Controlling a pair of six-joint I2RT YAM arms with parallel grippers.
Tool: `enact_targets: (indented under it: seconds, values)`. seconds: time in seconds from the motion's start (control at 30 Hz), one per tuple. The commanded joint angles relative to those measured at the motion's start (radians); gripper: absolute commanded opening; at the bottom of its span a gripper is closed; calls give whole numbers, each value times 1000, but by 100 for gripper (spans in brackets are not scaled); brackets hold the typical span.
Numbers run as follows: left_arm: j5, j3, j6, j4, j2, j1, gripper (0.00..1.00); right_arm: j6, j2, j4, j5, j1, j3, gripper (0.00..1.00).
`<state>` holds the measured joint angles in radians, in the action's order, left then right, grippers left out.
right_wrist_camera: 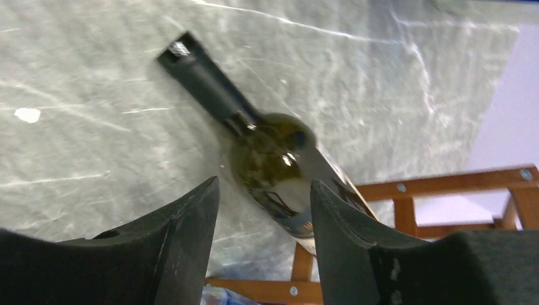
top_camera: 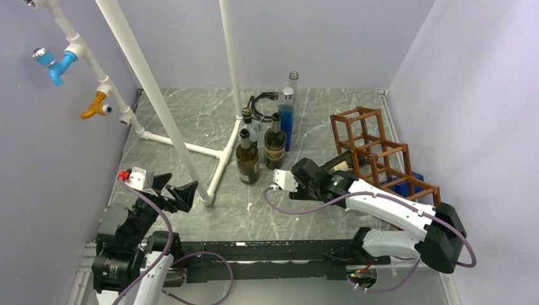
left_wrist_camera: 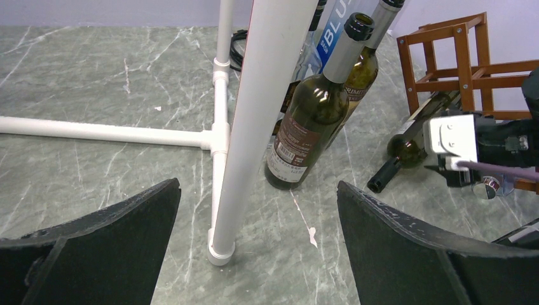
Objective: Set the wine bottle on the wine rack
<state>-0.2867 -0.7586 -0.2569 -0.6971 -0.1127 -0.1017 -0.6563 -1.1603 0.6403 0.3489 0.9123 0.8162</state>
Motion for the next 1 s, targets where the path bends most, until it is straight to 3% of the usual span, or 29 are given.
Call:
enact_targets:
  seconds: [0.0, 0.37, 0.97]
  values:
    - [6, -4, -7, 31, -3, -3, 99, -70, 13, -38, -232, -3, -26, 60]
    - [5, -4, -6, 31, -2, -2, 99, -171, -188, -26, -320, -4, 32, 61]
    - [7, -4, -8, 30, -2, -3, 99, -243, -402, -82, -265, -2, 112, 55]
